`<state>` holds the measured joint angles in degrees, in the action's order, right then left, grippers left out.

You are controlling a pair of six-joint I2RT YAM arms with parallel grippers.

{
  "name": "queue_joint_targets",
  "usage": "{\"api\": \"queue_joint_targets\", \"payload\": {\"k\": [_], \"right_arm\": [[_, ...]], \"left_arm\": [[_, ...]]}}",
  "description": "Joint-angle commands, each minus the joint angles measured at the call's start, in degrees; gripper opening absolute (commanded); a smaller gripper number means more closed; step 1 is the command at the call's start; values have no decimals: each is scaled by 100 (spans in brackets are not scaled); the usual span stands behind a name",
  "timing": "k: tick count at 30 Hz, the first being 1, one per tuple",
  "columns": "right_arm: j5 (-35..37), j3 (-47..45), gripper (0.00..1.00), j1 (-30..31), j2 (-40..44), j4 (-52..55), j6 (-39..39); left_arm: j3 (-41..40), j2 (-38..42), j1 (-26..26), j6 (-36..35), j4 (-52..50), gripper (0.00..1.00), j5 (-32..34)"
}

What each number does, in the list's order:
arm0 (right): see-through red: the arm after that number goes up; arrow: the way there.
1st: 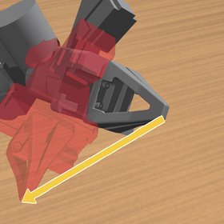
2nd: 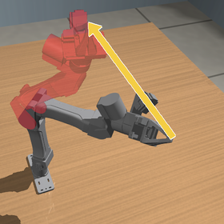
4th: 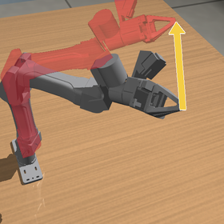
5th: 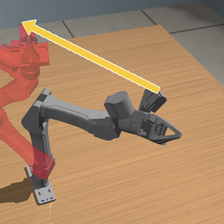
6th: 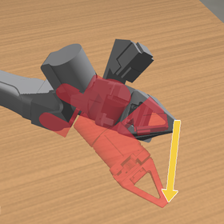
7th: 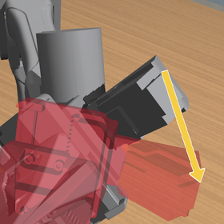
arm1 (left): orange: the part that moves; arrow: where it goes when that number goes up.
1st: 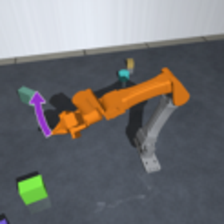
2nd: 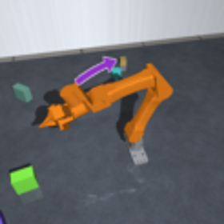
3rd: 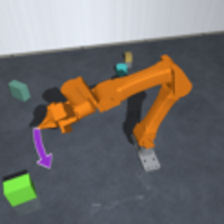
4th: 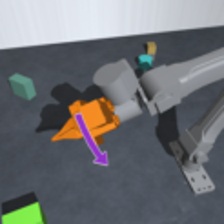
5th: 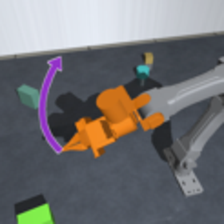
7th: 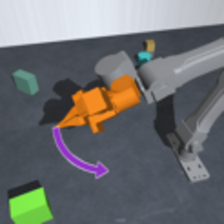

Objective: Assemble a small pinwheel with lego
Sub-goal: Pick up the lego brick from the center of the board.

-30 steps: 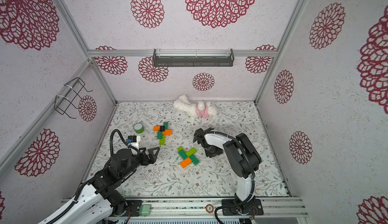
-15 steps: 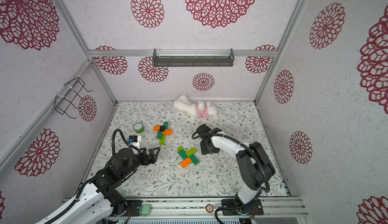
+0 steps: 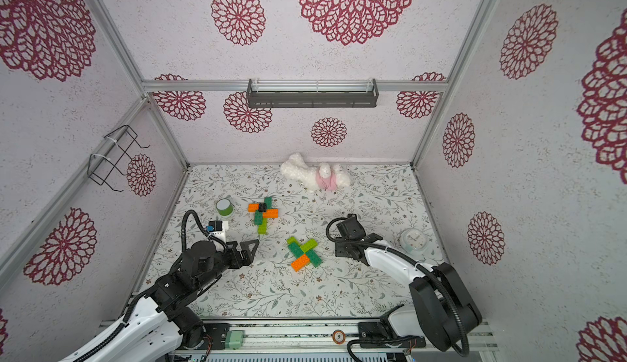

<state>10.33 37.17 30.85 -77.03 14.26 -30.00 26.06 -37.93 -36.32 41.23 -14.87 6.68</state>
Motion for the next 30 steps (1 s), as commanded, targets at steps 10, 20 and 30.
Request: {"api": "queue_joint_targets", "payload": {"k": [10, 20, 30], "right_arm": [[578, -995, 67, 61, 8, -2490, -359], [663, -1086, 60, 176, -543, -2921, -286], [784, -1124, 43, 202, -597, -3184, -75]], "left_arm": [[112, -206, 2, 89, 234, 99, -46], [178, -103, 1, 75, 157, 99, 48], [345, -157, 19, 68, 135, 99, 10]]}}
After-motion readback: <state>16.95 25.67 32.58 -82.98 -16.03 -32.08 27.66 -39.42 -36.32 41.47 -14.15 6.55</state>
